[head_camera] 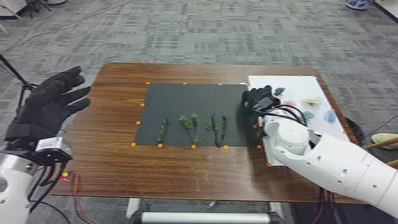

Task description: Arrange flowers

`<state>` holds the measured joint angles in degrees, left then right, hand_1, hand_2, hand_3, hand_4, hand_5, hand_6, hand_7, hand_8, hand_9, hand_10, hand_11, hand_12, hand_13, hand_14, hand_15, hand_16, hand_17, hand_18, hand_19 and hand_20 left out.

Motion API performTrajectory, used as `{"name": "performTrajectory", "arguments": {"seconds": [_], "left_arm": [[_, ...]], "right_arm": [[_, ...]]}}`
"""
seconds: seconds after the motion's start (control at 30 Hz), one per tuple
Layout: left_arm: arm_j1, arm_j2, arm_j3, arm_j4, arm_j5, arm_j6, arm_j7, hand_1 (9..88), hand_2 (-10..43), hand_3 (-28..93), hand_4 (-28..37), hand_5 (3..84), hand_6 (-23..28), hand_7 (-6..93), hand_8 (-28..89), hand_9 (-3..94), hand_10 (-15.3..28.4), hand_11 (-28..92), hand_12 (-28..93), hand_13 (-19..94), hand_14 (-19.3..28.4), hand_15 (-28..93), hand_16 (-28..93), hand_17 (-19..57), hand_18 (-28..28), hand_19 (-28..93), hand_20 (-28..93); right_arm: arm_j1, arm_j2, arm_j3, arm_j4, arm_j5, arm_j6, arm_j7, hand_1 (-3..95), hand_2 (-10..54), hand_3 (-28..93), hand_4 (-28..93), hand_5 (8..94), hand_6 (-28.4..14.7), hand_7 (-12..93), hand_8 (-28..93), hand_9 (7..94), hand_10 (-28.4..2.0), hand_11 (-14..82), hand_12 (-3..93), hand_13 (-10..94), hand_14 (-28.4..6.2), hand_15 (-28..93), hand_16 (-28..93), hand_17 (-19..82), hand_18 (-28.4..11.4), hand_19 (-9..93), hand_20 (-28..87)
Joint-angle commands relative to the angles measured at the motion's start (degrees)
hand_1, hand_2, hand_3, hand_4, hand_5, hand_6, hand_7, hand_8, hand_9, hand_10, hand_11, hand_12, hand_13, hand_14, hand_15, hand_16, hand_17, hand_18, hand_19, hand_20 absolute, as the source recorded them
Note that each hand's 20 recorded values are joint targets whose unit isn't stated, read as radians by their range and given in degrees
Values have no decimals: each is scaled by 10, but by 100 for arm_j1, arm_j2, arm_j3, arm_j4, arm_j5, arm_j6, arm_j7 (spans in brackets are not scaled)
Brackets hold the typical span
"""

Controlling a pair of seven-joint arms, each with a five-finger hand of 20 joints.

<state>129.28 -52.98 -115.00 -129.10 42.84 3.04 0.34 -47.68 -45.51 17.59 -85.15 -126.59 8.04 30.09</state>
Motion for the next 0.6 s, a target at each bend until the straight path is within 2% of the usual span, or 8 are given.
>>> {"name": "performTrajectory", "arguments": {"seconds": [0.03, 0.2, 0.3, 0.33, 0.37, 0.4, 0.47, 0.6], "left_arm": [[35, -24, -11, -6, -38, -64, -41, 258, -34, 684, -271, 221, 14, 236, -112, 170, 95, 225, 192, 98, 132, 445, -56, -104, 196, 392, 99], [27, -24, 0, -5, -36, -48, -35, 259, -34, 684, -271, 222, 14, 236, -112, 170, 95, 225, 192, 98, 132, 446, -56, -104, 195, 391, 99], [29, -29, -2, -8, -30, -32, -33, 259, -33, 685, -270, 222, 14, 236, -112, 170, 94, 226, 192, 99, 132, 444, -56, -104, 195, 391, 99], [27, -30, -4, -7, -36, -30, -36, 259, -33, 684, -270, 222, 14, 236, -112, 170, 95, 226, 192, 99, 132, 445, -56, -104, 195, 391, 98], [29, -34, -8, -7, -32, -31, -46, 259, -33, 684, -270, 221, 14, 237, -112, 170, 94, 226, 192, 99, 131, 445, -56, -104, 195, 391, 98], [36, -42, -13, -11, -26, -34, -42, 259, -33, 684, -270, 221, 14, 237, -112, 170, 94, 226, 193, 99, 131, 445, -56, -104, 195, 391, 98], [22, -48, -5, -9, -28, -35, -42, 259, -33, 684, -269, 222, 14, 237, -113, 170, 95, 225, 192, 99, 131, 445, -57, -104, 196, 391, 98], [36, -61, -7, -16, -24, -39, -37, 259, -32, 684, -269, 221, 14, 236, -113, 170, 95, 226, 192, 99, 131, 445, -57, -104, 196, 392, 99]], "right_arm": [[52, 47, 8, -55, -90, -340, 273, 327, -95, 879, -283, 483, 0, 255, -148, 525, -82, 188, 194, 523, -83, 793, 302, 179, -195, 731, 550], [-81, 105, 176, -144, -86, -438, 213, 332, -95, 879, -283, 486, 4, 307, -148, 526, -96, 297, 245, 523, -80, 793, 309, 179, -195, 732, 553], [-126, 127, 125, -151, -75, -137, 113, 351, -95, 877, -283, 521, 22, 382, -166, 567, -90, 384, 276, 542, -73, 790, 322, 189, -193, 735, 553], [-146, 120, 127, -154, -113, -101, 81, 358, -95, 867, -283, 527, 26, 404, -151, 581, -84, 379, 304, 546, -71, 787, 329, 192, -193, 736, 553], [-153, 116, 100, -151, -145, -44, 47, 372, -95, 844, -283, 537, 28, 429, -70, 609, -71, 353, 354, 554, -66, 782, 340, 198, -194, 737, 553], [-162, 106, 84, -155, -187, -21, 46, 398, -95, 812, -283, 550, 35, 475, -23, 657, -53, 294, 429, 566, -62, 776, 351, 203, -192, 737, 552], [-187, 87, 100, -160, -209, -62, 34, 433, -95, 789, -283, 585, 48, 516, 6, 714, -35, 248, 498, 594, -56, 770, 361, 218, -192, 739, 555], [-257, 82, 184, -157, -196, -129, -22, 476, -95, 786, -283, 652, 59, 536, 23, 782, -27, 242, 541, 637, -46, 755, 401, 235, -189, 740, 553]]}}
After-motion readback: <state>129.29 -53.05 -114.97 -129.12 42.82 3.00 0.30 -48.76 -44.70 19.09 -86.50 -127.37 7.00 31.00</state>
